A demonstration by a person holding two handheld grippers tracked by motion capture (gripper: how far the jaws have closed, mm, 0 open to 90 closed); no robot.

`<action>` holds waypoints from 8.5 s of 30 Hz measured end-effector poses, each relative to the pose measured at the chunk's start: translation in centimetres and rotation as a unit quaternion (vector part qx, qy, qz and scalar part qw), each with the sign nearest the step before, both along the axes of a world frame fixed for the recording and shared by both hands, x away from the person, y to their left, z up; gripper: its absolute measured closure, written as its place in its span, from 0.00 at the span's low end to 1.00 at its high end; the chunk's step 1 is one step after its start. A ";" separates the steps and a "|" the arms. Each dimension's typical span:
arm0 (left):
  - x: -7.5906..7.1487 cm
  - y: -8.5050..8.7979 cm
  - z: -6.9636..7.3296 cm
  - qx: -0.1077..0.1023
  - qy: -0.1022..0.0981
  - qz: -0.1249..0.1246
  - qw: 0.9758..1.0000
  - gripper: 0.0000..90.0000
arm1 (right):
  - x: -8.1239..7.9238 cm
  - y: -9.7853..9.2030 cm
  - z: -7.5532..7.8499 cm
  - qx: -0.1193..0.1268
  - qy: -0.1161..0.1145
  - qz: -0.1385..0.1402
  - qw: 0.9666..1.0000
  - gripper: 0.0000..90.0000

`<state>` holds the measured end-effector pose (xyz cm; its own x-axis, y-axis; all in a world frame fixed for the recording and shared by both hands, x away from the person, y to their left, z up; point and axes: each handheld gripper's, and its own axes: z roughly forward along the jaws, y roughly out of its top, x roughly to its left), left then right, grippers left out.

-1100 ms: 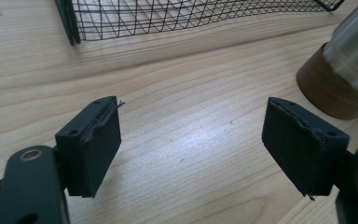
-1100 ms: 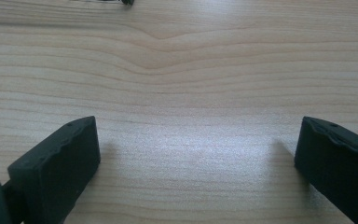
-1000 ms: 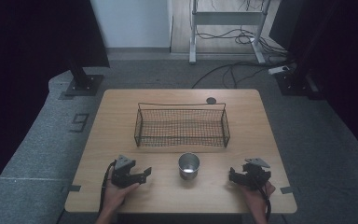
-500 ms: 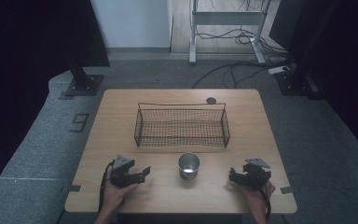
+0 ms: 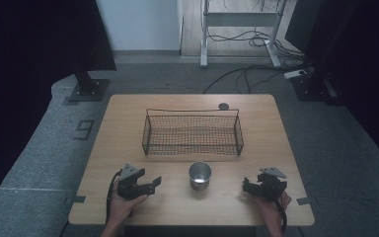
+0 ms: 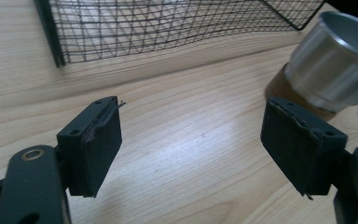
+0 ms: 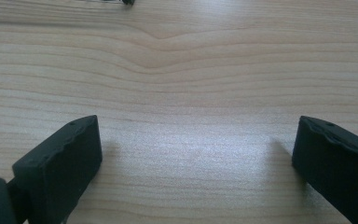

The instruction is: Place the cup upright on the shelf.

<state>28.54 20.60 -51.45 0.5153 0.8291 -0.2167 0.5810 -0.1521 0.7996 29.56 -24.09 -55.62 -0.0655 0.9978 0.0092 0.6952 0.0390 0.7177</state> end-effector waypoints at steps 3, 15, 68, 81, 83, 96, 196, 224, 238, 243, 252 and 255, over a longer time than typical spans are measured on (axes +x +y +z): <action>-0.1 -0.1 0.2 -0.002 -0.001 -0.004 1.000 0.23 | 0.0 0.0 0.0 0.000 0.000 0.000 1.000 0.02; -0.4 -1.6 0.9 -0.011 -0.003 -0.034 0.999 0.22 | 0.0 0.0 0.0 0.000 0.000 0.000 1.000 0.02; 0.0 -8.6 2.2 0.001 0.006 -0.124 0.992 0.19 | 0.0 0.0 0.0 0.000 0.000 -0.005 1.000 0.02; 0.2 -9.9 2.5 0.003 0.010 -0.136 0.991 0.17 | 0.0 0.0 0.0 0.000 0.000 -0.005 1.000 0.02; 0.3 -10.3 2.6 0.009 0.014 -0.141 0.990 0.17 | 0.0 0.0 0.0 0.000 0.000 -0.005 1.000 0.02; 1.0 -11.6 2.9 0.011 0.021 -0.149 0.988 0.10 | 0.0 0.0 0.0 0.000 0.000 -0.005 1.000 0.02; 2.7 -12.6 5.8 0.029 -0.039 -0.138 0.989 0.16 | -0.1 0.0 0.0 -0.001 -0.002 -0.004 1.000 0.03; 3.4 -12.3 7.7 0.026 -0.044 -0.136 0.989 0.16 | -0.1 0.0 0.0 -0.001 -0.002 -0.004 1.000 0.03; 4.3 -11.8 8.7 0.022 -0.047 -0.130 0.990 0.16 | -0.1 0.0 0.0 -0.001 -0.002 -0.004 1.000 0.03; 4.7 -11.9 8.8 0.026 -0.049 -0.126 0.991 0.16 | -0.1 -0.1 0.0 -0.001 -0.003 -0.004 1.000 0.03; 5.4 -11.9 9.2 0.024 -0.045 -0.123 0.991 0.16 | -0.1 0.0 0.0 -0.001 -0.003 -0.004 1.000 0.03; 5.7 -11.8 9.4 0.024 -0.044 -0.122 0.991 0.16 | -0.1 0.0 0.0 -0.001 -0.003 -0.004 1.000 0.03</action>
<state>34.20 8.79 -42.09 0.7168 0.6858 -0.1263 0.4511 -0.3178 0.8340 29.49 -24.14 -55.62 -0.0580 0.9983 0.0064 0.6918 0.0355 0.7212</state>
